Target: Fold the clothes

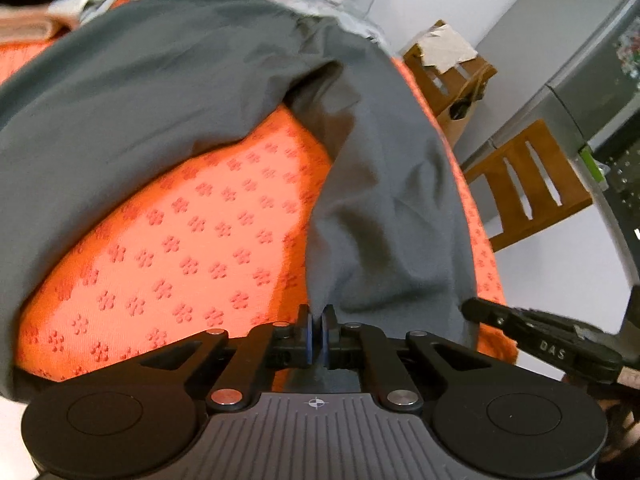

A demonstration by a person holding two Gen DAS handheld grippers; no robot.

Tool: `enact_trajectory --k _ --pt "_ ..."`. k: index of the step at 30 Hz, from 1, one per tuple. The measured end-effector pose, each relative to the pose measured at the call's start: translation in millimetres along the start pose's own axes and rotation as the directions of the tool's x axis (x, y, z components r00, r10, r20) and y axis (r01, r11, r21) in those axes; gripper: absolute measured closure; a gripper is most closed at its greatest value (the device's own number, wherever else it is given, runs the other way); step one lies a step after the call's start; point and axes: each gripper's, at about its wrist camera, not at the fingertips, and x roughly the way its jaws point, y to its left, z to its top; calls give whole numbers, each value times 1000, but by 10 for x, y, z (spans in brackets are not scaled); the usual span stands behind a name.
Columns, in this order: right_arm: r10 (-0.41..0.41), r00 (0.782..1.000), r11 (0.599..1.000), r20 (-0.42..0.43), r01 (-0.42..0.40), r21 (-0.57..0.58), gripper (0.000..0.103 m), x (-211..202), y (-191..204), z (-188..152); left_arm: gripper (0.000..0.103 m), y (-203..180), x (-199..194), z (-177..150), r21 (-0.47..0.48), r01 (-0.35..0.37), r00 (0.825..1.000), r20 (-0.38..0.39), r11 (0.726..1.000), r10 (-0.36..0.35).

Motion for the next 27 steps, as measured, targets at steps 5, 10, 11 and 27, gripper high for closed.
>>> enact_trajectory --k 5,10,11,27 --pt "-42 997 999 72 42 1 101 -380 -21 159 98 -137 -216 -27 29 61 998 4 998 -61" --pt "-128 991 991 41 127 29 101 -468 -196 185 97 -84 -51 -139 -7 62 995 -73 998 -63" --pt "-144 989 989 27 143 31 101 -454 -236 170 97 -69 -35 -151 -11 62 995 -75 998 -63" --pt "-71 997 976 5 69 207 83 -589 -459 -109 97 52 -81 -178 -68 10 999 -42 998 -13"
